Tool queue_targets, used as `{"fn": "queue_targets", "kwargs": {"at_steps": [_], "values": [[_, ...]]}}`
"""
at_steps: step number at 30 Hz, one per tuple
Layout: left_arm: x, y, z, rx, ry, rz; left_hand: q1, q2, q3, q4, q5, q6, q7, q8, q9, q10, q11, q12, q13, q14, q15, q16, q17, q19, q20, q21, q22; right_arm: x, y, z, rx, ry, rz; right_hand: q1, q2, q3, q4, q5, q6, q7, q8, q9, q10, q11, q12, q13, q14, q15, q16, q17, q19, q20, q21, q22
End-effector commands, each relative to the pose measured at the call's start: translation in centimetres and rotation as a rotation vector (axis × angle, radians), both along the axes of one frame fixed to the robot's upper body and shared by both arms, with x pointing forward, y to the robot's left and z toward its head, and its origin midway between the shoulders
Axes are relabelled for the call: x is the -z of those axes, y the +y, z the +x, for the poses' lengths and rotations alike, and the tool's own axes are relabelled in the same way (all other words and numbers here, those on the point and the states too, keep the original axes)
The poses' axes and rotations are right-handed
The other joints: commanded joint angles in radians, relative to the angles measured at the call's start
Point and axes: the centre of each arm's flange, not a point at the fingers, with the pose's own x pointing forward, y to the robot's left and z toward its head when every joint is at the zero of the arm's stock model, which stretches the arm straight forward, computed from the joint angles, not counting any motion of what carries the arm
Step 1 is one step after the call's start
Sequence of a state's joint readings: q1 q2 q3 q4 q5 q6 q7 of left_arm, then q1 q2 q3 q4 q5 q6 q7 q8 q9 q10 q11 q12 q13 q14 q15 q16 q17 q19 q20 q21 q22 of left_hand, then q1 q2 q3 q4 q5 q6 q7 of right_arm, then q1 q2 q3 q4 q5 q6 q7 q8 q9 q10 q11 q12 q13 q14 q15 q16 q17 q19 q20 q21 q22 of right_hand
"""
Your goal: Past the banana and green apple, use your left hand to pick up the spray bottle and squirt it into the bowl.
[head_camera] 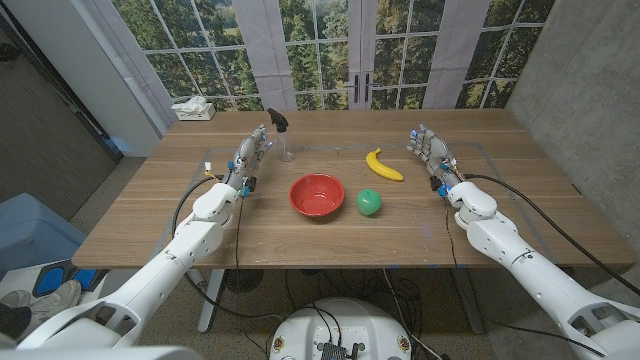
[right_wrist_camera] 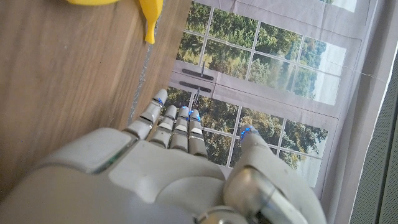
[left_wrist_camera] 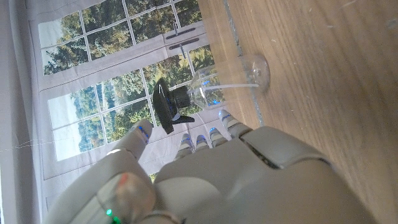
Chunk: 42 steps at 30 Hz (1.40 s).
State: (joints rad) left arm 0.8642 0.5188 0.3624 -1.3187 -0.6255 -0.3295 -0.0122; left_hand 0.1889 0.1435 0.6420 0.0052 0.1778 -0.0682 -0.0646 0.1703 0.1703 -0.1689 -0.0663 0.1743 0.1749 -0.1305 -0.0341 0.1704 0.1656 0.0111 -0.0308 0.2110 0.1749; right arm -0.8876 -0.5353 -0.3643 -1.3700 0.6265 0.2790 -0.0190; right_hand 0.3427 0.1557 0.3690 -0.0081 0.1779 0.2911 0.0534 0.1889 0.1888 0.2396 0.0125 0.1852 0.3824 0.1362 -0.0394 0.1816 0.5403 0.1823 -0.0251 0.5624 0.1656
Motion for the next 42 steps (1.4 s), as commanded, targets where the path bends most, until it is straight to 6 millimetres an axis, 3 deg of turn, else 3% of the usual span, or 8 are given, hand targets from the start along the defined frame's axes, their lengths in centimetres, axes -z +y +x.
{"fn": "queue_targets", "kwargs": {"at_steps": [1, 13, 22, 35, 42], "values": [[0.0, 0.7, -0.9, -0.014, -0.043, 0.006, 0.009, 0.002, 0.004, -0.003, 0.007, -0.005, -0.002, 0.005, 0.001, -0.008, -0.004, 0.008, 0.002, -0.008, -0.052, 0.004, 0.004, 0.003, -0.042, 0.005, 0.005, 0.5, 0.7, -1.7, 0.026, -0.007, -0.020, 0.002, 0.004, 0.007, 0.003, 0.005, 0.006, -0.001, 0.007, 0.003, 0.009, 0.000, 0.003, -0.001, 0.004, -0.002, 0.006, 0.002, 0.004, -0.004, 0.001, 0.002], [0.1, 1.0, -1.4, -0.037, -0.083, 0.015, 0.009, 0.000, 0.000, -0.012, 0.007, -0.004, -0.004, 0.008, 0.001, -0.006, -0.005, 0.010, 0.001, -0.005, -0.054, 0.005, 0.003, 0.005, -0.043, 0.004, 0.005, 0.9, 1.0, -2.3, 0.049, -0.010, -0.012, -0.004, 0.002, 0.010, 0.004, 0.003, 0.005, 0.002, 0.006, 0.003, 0.007, 0.002, 0.003, -0.009, 0.001, 0.002, 0.006, -0.008, 0.005, -0.002, -0.005, 0.002], [0.7, 0.8, -2.7, -0.087, -0.132, 0.036, 0.005, -0.025, -0.016, -0.034, 0.003, 0.005, -0.016, 0.012, 0.001, 0.004, -0.016, 0.015, 0.001, 0.004, -0.062, 0.009, 0.002, 0.020, -0.047, 0.007, 0.004, 1.4, 1.7, -2.7, 0.056, -0.002, -0.021, -0.007, 0.001, 0.012, 0.003, 0.002, 0.006, 0.002, 0.007, 0.002, 0.008, 0.003, 0.003, -0.016, 0.002, 0.003, 0.007, -0.016, 0.006, 0.000, -0.010, 0.002], [1.7, 1.3, -4.0, -0.179, -0.140, 0.053, 0.010, -0.048, -0.027, -0.068, 0.001, 0.021, -0.029, 0.017, 0.001, 0.022, -0.028, 0.018, 0.001, 0.020, -0.074, 0.011, 0.002, 0.044, -0.055, 0.009, 0.002, 2.1, 3.0, -3.3, 0.044, 0.012, -0.031, -0.009, -0.002, 0.016, -0.003, 0.001, 0.009, 0.005, 0.008, 0.002, 0.013, 0.008, 0.005, -0.027, 0.003, 0.010, 0.010, -0.030, 0.012, 0.006, -0.017, 0.003], [2.1, 0.9, -4.1, -0.234, -0.132, 0.068, 0.028, -0.069, -0.031, -0.107, -0.001, 0.008, -0.033, 0.016, 0.001, 0.014, -0.028, 0.013, 0.001, 0.016, -0.074, 0.008, 0.003, 0.042, -0.058, 0.003, 0.001, 2.0, 3.4, -3.4, 0.039, 0.013, -0.039, -0.011, -0.001, 0.016, -0.006, 0.000, 0.012, 0.008, 0.009, 0.002, 0.018, 0.011, 0.007, -0.034, 0.005, 0.016, 0.014, -0.034, 0.016, 0.013, -0.022, 0.003]]}}
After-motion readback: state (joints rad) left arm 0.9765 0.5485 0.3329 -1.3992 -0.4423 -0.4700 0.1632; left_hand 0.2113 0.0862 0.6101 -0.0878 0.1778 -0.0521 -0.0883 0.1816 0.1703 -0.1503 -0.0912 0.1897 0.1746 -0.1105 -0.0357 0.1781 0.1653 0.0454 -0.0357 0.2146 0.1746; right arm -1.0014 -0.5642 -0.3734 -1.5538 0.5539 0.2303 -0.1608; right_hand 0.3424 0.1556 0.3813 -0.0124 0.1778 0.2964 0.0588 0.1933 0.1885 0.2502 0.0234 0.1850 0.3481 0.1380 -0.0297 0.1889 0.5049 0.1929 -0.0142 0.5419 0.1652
